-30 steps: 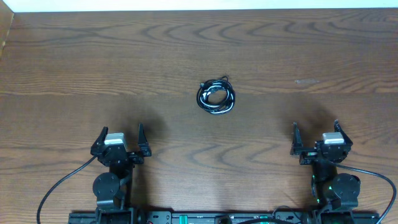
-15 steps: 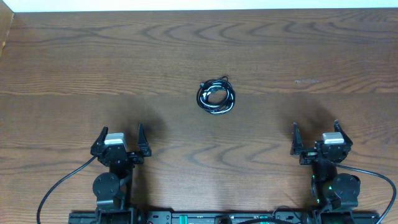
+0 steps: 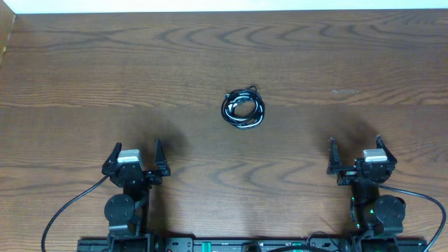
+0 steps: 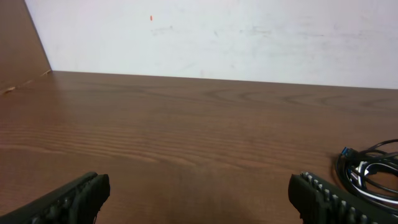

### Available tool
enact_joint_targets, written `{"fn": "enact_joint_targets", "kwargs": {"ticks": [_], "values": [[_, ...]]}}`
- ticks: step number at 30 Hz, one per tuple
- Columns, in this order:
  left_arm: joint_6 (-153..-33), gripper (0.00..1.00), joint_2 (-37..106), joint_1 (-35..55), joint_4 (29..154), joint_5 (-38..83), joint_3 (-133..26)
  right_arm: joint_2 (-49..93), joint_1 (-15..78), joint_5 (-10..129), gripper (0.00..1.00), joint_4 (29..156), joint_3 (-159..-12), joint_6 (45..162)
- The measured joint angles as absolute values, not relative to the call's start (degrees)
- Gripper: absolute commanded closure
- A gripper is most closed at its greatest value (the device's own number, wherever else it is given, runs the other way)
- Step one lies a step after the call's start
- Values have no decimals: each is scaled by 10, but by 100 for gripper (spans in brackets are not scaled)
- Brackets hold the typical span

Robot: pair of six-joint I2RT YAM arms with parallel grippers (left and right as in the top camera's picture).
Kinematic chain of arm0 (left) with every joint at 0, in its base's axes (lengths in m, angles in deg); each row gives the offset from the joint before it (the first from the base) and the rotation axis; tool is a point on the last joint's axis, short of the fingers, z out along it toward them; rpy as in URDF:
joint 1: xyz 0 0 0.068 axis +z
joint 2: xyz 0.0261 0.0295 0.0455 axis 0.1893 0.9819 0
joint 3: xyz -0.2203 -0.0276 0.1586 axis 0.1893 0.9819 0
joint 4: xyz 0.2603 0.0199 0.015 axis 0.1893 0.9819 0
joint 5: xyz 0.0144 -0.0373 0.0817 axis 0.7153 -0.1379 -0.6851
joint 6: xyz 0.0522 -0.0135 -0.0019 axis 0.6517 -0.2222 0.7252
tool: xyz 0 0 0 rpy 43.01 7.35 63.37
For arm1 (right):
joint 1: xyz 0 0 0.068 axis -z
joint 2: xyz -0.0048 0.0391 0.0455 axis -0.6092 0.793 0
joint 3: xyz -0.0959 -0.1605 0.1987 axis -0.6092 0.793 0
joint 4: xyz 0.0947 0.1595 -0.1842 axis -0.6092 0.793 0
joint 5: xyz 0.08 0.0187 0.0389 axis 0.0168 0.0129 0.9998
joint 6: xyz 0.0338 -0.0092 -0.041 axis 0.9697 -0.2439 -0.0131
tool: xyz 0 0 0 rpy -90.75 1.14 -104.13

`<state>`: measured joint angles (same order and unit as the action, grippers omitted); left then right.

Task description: Untangle cables

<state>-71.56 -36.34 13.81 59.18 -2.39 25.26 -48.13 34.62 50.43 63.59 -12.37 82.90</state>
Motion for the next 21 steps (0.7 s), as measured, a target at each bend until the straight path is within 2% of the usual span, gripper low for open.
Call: {"fn": "enact_joint_targets", "kwargs": {"ticks": [13, 21], "values": [[-718, 2, -363, 138, 585, -19, 253, -481, 346, 504, 1, 636, -124, 829], [-751, 2, -363, 138, 569, 122, 253, -481, 346, 504, 1, 636, -124, 829]]}}
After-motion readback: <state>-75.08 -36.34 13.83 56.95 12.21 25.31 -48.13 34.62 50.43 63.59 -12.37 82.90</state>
